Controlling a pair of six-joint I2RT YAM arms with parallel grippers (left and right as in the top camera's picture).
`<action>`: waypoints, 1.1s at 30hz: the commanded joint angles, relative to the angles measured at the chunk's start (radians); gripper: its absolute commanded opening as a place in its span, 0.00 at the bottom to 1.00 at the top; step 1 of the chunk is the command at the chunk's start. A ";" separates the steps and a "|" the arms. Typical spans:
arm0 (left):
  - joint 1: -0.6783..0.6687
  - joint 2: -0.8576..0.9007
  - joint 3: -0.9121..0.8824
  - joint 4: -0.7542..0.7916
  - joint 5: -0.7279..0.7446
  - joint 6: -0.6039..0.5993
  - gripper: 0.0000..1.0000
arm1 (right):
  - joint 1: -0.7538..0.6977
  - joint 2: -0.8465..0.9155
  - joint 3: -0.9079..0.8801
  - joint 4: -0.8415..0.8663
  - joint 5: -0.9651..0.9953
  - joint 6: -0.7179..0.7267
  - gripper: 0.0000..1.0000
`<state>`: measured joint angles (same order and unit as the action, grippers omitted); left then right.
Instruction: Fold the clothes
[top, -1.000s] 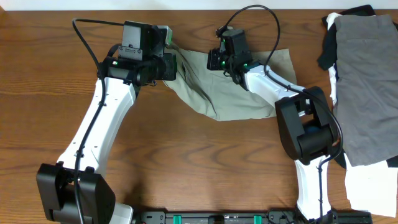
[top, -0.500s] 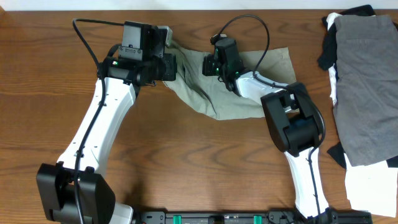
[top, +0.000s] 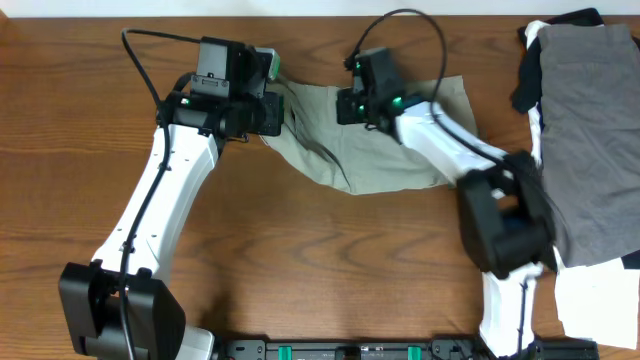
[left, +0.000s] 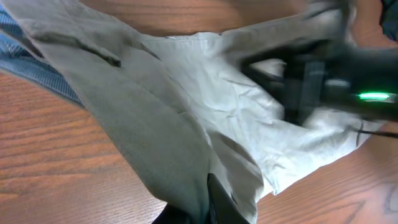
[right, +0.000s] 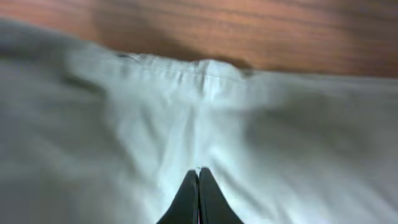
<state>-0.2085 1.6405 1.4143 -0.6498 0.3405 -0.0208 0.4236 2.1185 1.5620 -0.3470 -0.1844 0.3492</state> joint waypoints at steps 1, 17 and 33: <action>-0.001 -0.025 0.025 -0.001 0.006 0.028 0.06 | -0.020 -0.078 0.011 -0.132 -0.018 -0.013 0.01; -0.001 -0.025 0.026 -0.002 0.007 0.103 0.06 | 0.070 -0.069 -0.157 -0.266 -0.145 0.111 0.01; 0.000 -0.029 0.026 -0.002 0.007 0.229 0.06 | 0.169 -0.069 -0.266 0.083 -0.228 0.342 0.01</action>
<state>-0.2085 1.6405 1.4143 -0.6506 0.3401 0.1669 0.5644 2.0388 1.2976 -0.2916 -0.3698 0.6136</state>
